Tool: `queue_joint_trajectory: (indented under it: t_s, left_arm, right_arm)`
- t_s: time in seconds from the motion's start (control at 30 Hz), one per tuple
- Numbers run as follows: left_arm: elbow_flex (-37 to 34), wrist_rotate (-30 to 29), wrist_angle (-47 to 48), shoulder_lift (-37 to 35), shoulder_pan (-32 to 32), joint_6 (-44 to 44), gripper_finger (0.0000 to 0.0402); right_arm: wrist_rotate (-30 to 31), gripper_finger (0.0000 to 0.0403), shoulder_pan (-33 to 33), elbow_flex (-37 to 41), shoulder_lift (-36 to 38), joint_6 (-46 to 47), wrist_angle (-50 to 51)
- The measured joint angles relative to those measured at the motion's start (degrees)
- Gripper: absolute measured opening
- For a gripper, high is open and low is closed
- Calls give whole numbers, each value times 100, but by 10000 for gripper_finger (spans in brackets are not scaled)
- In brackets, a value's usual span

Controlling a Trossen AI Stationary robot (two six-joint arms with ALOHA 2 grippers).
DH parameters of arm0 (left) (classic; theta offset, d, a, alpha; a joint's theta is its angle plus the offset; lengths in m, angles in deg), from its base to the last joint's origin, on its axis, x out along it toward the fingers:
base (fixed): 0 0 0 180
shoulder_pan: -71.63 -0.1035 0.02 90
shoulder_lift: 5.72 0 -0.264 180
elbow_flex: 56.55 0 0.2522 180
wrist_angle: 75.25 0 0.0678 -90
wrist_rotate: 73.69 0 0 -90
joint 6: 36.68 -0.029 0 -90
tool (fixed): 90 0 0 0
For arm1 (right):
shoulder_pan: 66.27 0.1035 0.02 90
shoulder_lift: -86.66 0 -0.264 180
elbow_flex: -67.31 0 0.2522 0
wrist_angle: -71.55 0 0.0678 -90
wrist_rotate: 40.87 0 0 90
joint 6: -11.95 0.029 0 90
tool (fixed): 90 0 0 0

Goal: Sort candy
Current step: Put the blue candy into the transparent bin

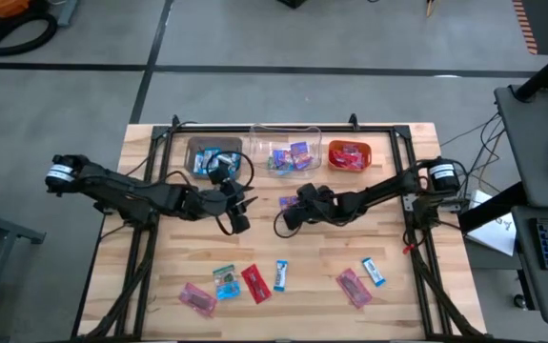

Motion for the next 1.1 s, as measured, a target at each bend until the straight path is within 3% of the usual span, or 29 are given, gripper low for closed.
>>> queue_joint_trajectory:
  t_s: [0.17, 0.5, 1.1]
  left_arm:
    - [-213, -11, -410, 23, 0, 18, 119]
    - [-285, -50, -607, 23, 0, 2, 119]
    - [-465, -48, -1018, 45, 0, -47, 119]
  right_arm:
    - [149, 202, 0, -237, 4, 63, 672]
    - [152, 157, 0, -235, 9, 126, 654]
    - [356, 140, 11, -240, -730, 190, 34]
